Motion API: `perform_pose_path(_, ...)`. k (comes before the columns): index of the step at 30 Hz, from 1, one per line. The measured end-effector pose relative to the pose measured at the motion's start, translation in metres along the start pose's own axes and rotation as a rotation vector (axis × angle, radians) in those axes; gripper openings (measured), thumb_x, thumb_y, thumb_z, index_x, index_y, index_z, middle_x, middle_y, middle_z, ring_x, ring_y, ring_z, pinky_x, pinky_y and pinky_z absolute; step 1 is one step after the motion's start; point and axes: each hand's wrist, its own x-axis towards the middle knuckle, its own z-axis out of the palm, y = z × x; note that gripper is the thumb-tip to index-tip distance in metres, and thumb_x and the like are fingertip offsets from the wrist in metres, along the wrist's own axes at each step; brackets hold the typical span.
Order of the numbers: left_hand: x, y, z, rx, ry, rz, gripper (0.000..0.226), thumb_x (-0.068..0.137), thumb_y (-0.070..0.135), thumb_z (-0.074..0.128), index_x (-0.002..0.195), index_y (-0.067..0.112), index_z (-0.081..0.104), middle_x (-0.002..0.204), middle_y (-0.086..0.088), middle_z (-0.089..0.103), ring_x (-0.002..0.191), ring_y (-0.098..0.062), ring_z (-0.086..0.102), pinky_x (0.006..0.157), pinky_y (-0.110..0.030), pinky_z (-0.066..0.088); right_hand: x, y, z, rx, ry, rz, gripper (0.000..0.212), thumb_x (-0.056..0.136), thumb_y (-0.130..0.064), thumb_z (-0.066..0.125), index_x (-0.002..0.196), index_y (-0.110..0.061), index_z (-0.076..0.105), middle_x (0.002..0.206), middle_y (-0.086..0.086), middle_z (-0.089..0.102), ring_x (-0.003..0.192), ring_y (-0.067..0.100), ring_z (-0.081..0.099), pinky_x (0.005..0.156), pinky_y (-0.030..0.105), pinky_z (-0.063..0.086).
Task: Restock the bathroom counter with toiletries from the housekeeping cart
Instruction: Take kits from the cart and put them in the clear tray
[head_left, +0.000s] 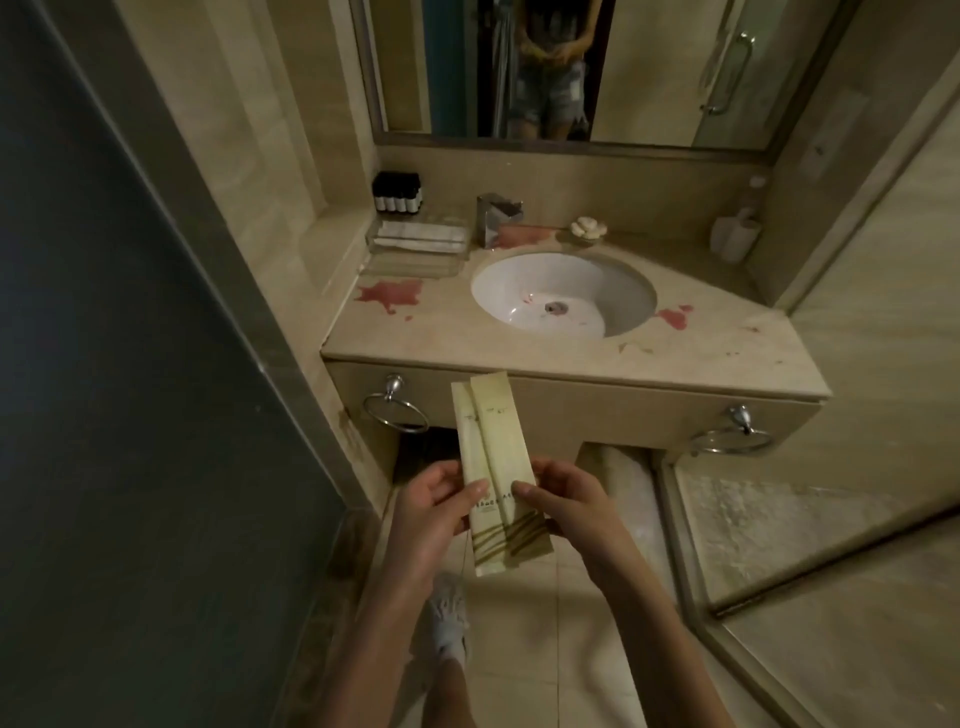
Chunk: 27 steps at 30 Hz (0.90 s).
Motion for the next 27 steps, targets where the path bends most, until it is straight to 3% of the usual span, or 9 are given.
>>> perform_pose_path(3,0.052,0.020,-0.004,-0.052,-0.005,0.005,0.020,0.085,0.003,0.066,0.102,0.015,0.064,0.087,0.000,0.075,0.081,-0.015,0.072,0.066,-0.027,0.059,0.050,-0.020,0.006,-0.004,0.003,-0.003,0.024,0.089,-0.007,0.063,0.113,-0.008,0.064,0.098,0.013,0.071,0.077,0.014,0.068,0.066,0.026,0.056)
perform_pose_path(7,0.129,0.062,-0.008,-0.055,0.001,0.041,0.021,0.084,0.003,0.068,0.104,0.007,0.065,0.090,-0.008,0.074,0.083,-0.025,0.072,0.071,-0.037,0.060,0.125,-0.066,0.015,-0.044,0.009,-0.056,0.023,0.089,-0.005,0.063,0.113,-0.009,0.065,0.096,0.014,0.071,0.074,0.012,0.067,0.062,0.022,0.055)
perform_pose_path(11,0.200,0.097,-0.012,0.022,0.021,0.093,0.018,0.087,0.011,0.067,0.105,0.013,0.062,0.093,-0.001,0.072,0.081,-0.013,0.070,0.058,-0.023,0.057,0.198,-0.103,0.022,-0.083,-0.010,-0.094,0.018,0.091,-0.006,0.062,0.107,-0.013,0.065,0.093,0.010,0.071,0.073,0.012,0.069,0.060,0.023,0.054)
perform_pose_path(17,0.281,0.108,-0.018,-0.013,0.050,0.043,0.016,0.084,0.008,0.070,0.097,0.016,0.065,0.092,0.000,0.074,0.083,-0.013,0.071,0.074,-0.033,0.060,0.276,-0.115,0.031,-0.089,-0.007,-0.038,0.022,0.091,-0.005,0.060,0.112,-0.011,0.065,0.093,0.011,0.070,0.068,0.007,0.067,0.059,0.021,0.054)
perform_pose_path(22,0.330,0.107,-0.020,-0.079,0.072,-0.026,0.014,0.084,0.006,0.069,0.095,0.014,0.064,0.090,-0.003,0.074,0.082,-0.016,0.072,0.068,-0.031,0.059,0.335,-0.117,0.030,-0.129,-0.048,0.039,0.021,0.093,-0.005,0.058,0.112,-0.009,0.065,0.094,0.012,0.071,0.068,0.007,0.066,0.061,0.020,0.054)
perform_pose_path(27,0.386,0.112,-0.021,-0.200,0.192,-0.078,0.018,0.084,0.009,0.070,0.101,0.013,0.064,0.096,-0.006,0.073,0.090,-0.021,0.070,0.073,-0.034,0.059,0.412,-0.126,0.036,-0.228,-0.140,0.060,0.022,0.096,-0.009,0.053,0.116,-0.013,0.063,0.101,0.014,0.070,0.078,0.014,0.068,0.065,0.021,0.054)
